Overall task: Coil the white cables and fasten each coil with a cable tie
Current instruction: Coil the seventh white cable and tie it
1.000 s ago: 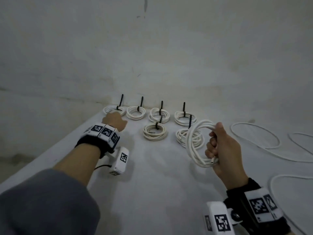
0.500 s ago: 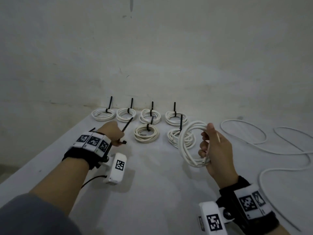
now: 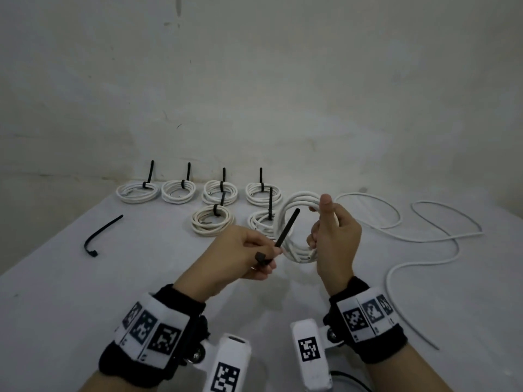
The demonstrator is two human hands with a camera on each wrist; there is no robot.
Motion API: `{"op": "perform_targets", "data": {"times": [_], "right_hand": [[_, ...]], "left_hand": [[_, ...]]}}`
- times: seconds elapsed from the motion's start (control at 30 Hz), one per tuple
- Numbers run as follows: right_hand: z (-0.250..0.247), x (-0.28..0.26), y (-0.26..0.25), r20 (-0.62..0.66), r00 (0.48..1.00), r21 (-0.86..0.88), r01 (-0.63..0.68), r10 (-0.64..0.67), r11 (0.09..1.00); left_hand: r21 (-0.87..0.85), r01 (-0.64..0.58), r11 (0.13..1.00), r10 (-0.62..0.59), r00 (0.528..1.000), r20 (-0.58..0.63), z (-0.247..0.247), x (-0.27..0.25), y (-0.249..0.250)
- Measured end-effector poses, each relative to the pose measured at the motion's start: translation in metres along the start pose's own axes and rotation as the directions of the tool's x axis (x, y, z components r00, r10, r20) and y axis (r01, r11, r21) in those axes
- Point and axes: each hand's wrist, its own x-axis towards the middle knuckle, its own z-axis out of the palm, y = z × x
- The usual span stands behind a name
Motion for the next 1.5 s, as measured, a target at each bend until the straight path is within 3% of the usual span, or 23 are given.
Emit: {"op": "perform_targets", "data": {"times": [0.17, 0.37, 0.5, 0.63, 0.7, 0.77, 0.9, 1.03, 1.17, 1.33, 1.43, 1.5], "right_hand": [[0.005, -0.006, 0.002, 0.047, 0.994, -0.07, 0.101, -0.098, 0.992], [0.006, -0.008, 0.003, 0.147, 0.981, 0.023, -0.129, 0.125, 0.991], [0.011, -0.012, 0.009, 0.255, 0.953, 0.027, -0.179, 0.166, 0.984], [0.006, -0.006, 0.008, 0.203, 0.969, -0.013, -0.141, 0.141, 0.99], [0.004, -0.002, 0.008, 0.172, 0.975, -0.02, -0.141, 0.142, 0.99], [0.003, -0.001, 0.008, 0.164, 0.975, -0.012, -0.149, 0.148, 0.989], [0.002, -0.004, 0.004, 0.174, 0.979, -0.012, -0.106, 0.106, 0.994], [0.003, -0.005, 0.005, 0.191, 0.974, 0.014, -0.13, 0.125, 0.991], [0.007, -0.01, 0.007, 0.296, 0.937, 0.087, -0.22, 0.186, 0.972], [0.01, -0.014, 0.003, 0.36, 0.916, 0.137, -0.24, 0.177, 0.961], [0.008, -0.013, 0.001, 0.38, 0.905, 0.158, -0.265, 0.189, 0.951], [0.008, -0.014, -0.001, 0.393, 0.898, 0.162, -0.281, 0.199, 0.946]], "left_hand": [[-0.075, -0.103, 0.992, 0.096, 0.99, -0.099, 0.018, 0.006, 0.001], [-0.041, -0.238, 0.97, 0.224, 0.951, -0.214, 0.027, 0.011, 0.002], [-0.005, -0.249, 0.969, 0.244, 0.954, -0.174, 0.027, 0.014, 0.0], [-0.029, -0.279, 0.96, 0.267, 0.941, -0.21, 0.019, 0.013, -0.001], [-0.035, -0.315, 0.949, 0.306, 0.94, -0.153, 0.012, 0.009, 0.001], [0.068, -0.362, 0.93, 0.366, 0.93, -0.042, 0.007, 0.003, 0.001], [0.218, -0.459, 0.861, 0.454, 0.888, 0.073, 0.011, -0.002, 0.002], [0.256, -0.554, 0.792, 0.57, 0.822, 0.014, 0.016, 0.004, 0.003], [0.347, -0.634, 0.691, 0.692, 0.718, -0.068, 0.008, 0.012, 0.006], [0.537, -0.614, 0.578, 0.754, 0.654, -0.062, -0.001, 0.024, 0.001], [0.512, -0.604, 0.611, 0.752, 0.644, -0.138, 0.002, 0.026, 0.0], [0.445, -0.557, 0.701, 0.688, 0.691, -0.221, 0.002, 0.027, -0.001]]}}
